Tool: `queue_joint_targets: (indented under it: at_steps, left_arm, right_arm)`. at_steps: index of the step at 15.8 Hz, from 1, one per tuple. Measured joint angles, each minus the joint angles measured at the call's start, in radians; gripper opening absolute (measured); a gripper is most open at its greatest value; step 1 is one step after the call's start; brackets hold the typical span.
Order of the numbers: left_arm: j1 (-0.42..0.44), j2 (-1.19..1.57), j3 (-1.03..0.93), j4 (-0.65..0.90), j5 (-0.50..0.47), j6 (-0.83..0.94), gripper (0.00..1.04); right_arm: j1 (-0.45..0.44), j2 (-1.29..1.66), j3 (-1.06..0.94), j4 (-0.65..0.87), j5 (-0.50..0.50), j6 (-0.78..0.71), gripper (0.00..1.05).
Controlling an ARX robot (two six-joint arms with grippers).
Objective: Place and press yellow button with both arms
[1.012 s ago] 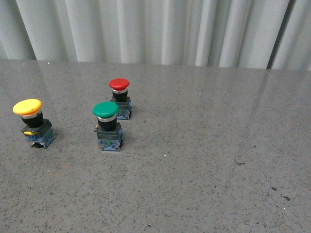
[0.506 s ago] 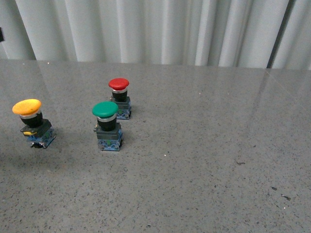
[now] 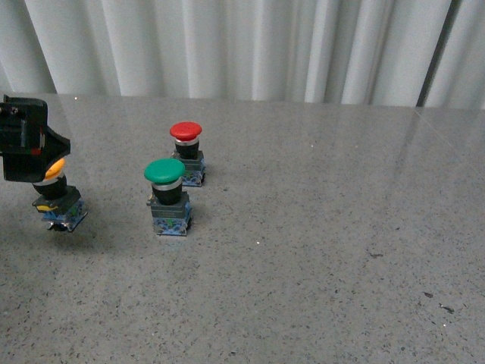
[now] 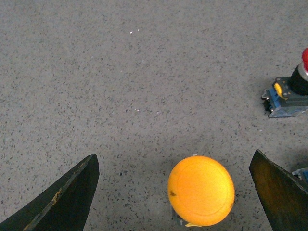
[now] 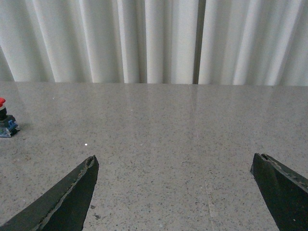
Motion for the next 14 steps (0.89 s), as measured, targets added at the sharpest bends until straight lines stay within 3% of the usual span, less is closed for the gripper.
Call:
queue_joint_targets:
  at_steps: [4,5,6,7,10,14]
  left_arm:
    - [0.000,0.060,-0.006,0.021,-0.019,0.008,0.98]
    - [-0.006,0.085,-0.010,0.024,-0.020,0.030,0.88]
    - [-0.008,0.099,-0.010,0.024,-0.027,0.042,0.59]
    - [-0.010,0.097,-0.008,0.017,-0.043,0.059,0.40]
    - [-0.017,0.076,-0.003,-0.007,-0.058,0.073,0.32]
    - [-0.055,-0.003,0.034,-0.047,-0.070,0.082,0.31]
  right_arm:
    - [0.000,0.000,0.000,0.000,0.000,0.000,0.98]
    - [0.000,0.000,0.000,0.000,0.000,0.000,0.98]
    - [0.000,0.000,0.000,0.000,0.000,0.000,0.98]
    - [0.000,0.000,0.000,0.000,0.000,0.000,0.98]
    - [0.000,0.000,0.000,0.000,0.000,0.000,0.98]
    - [0.000,0.000,0.000,0.000,0.000,0.000,0.98]
